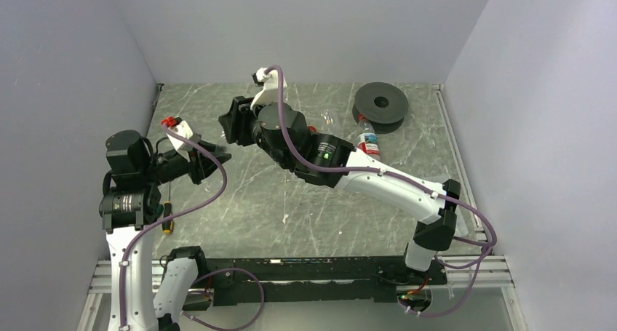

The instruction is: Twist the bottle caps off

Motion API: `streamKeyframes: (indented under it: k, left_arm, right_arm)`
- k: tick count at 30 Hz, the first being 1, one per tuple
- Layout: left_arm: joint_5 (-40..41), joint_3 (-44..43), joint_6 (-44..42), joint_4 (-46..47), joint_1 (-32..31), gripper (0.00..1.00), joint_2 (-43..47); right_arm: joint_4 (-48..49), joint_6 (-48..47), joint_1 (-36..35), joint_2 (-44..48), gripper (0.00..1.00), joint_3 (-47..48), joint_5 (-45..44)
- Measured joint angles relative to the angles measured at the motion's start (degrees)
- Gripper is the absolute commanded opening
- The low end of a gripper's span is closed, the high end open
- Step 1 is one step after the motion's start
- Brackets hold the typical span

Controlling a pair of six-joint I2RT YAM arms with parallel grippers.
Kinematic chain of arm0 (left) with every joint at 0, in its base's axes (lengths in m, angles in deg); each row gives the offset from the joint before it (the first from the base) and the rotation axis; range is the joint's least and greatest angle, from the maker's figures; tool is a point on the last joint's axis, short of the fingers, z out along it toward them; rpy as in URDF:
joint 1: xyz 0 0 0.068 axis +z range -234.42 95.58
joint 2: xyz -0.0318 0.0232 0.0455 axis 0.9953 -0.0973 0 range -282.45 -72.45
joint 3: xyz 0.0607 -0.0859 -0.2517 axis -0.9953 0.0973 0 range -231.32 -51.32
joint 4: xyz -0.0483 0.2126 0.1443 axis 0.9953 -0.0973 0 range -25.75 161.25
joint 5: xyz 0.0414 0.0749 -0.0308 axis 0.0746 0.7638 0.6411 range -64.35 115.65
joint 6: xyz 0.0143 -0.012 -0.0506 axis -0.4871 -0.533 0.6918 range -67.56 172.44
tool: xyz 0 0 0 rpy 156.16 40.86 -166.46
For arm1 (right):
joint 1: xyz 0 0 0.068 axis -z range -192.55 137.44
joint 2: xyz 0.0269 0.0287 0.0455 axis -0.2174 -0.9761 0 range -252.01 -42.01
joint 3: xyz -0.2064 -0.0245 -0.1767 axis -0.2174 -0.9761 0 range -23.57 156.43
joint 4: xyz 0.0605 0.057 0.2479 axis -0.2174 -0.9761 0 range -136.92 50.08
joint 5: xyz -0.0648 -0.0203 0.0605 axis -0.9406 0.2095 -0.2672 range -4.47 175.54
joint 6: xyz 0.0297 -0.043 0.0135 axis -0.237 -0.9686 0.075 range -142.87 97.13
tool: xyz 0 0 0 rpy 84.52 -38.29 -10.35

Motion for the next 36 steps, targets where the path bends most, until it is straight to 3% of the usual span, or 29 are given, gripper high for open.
streamKeyframes:
  k: [10,13,17,25,29,33,34,36]
  left_arm:
    - [-0.5,0.0,1.8,0.1,0.0,0.00,1.2]
    - [-0.9,-0.1,3.0,0.1,0.0,0.00,1.2]
    - [-3.8,-2.3,5.7,-1.6,0.4,0.00,-0.1]
    - [-20.2,-7.5,14.0,-0.9,0.3,0.00,-2.1]
    - [-25.2,-11.6,13.7,-3.4,0.2,0.00,-1.9]
    - [-27.5,-15.0,10.6,-9.2,0.2,0.00,-2.0]
    - [-27.9,-15.6,9.7,-10.4,0.2,0.00,-2.1]
    - [-28.4,-16.2,7.8,-12.9,0.2,0.00,-2.3]
  right_arm:
    - [-0.2,0.5,0.5,-0.1,0.15,0.2,0.5]
    - [0.1,-0.1,1.0,0.0,0.11,0.1,2.2]
    - [4.0,-2.0,3.3,2.5,0.09,-3.8,11.1]
    - [14.7,-7.1,5.9,14.1,0.04,-15.2,33.6]
    - [19.5,-8.3,6.0,17.0,0.04,-17.6,43.2]
    - [22.8,-8.7,6.4,17.7,0.17,-18.4,50.9]
    - [23.3,-8.7,6.5,17.7,0.25,-18.4,52.3]
    - [23.4,-8.9,6.6,17.7,0.60,-18.4,53.8]
